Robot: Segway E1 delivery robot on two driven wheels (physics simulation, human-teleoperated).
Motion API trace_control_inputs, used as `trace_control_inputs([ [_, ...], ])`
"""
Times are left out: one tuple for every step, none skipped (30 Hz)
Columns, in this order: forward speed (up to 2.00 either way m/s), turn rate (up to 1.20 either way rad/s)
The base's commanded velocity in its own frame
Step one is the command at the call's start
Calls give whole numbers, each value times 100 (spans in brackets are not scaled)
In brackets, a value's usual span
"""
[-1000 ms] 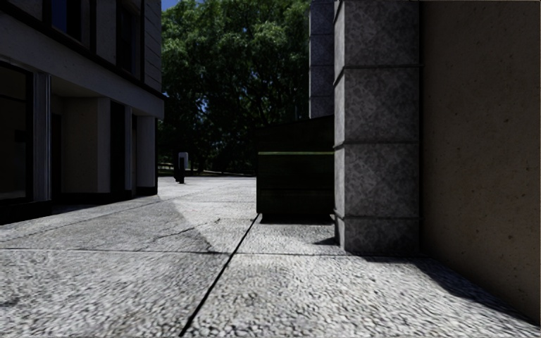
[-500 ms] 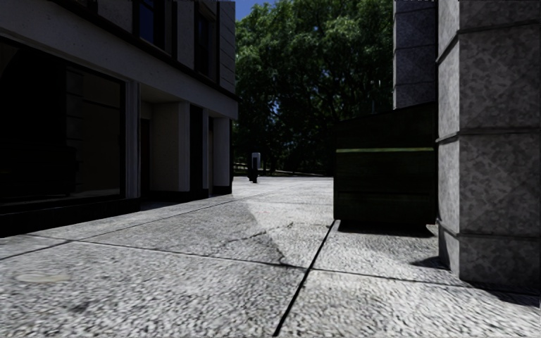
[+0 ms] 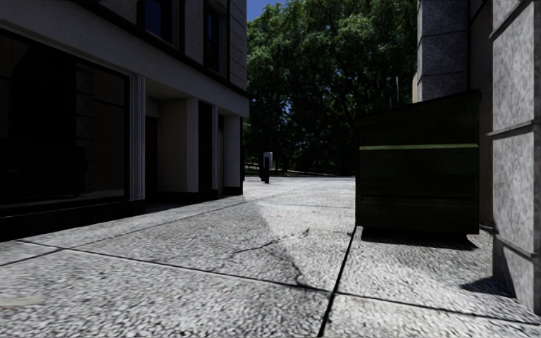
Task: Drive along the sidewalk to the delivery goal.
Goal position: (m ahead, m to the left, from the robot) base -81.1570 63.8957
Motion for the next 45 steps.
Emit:
trace_control_inputs([
  [83,0],
  [83,0],
  [83,0],
  [83,0],
  [83,0],
  [83,0],
  [83,0],
  [83,0],
  [84,0],
  [84,0],
  [87,0],
  [96,0],
  [107,0],
  [107,0],
  [115,0],
  [117,0],
  [118,0],
  [118,0],
  [118,0],
  [118,0],
  [118,0],
  [117,0],
  [117,0],
  [117,0],
  [118,0],
  [118,0],
  [128,0],
  [140,0],
  [156,0],
  [174,0],
  [174,0],
  [188,0],
  [200,0],
  [200,0],
  [200,0],
  [200,0],
  [200,0],
  [200,0],
  [200,0],
  [200,0],
  [200,0],
  [200,0],
  [200,0],
  [200,0],
  [200,0],
])
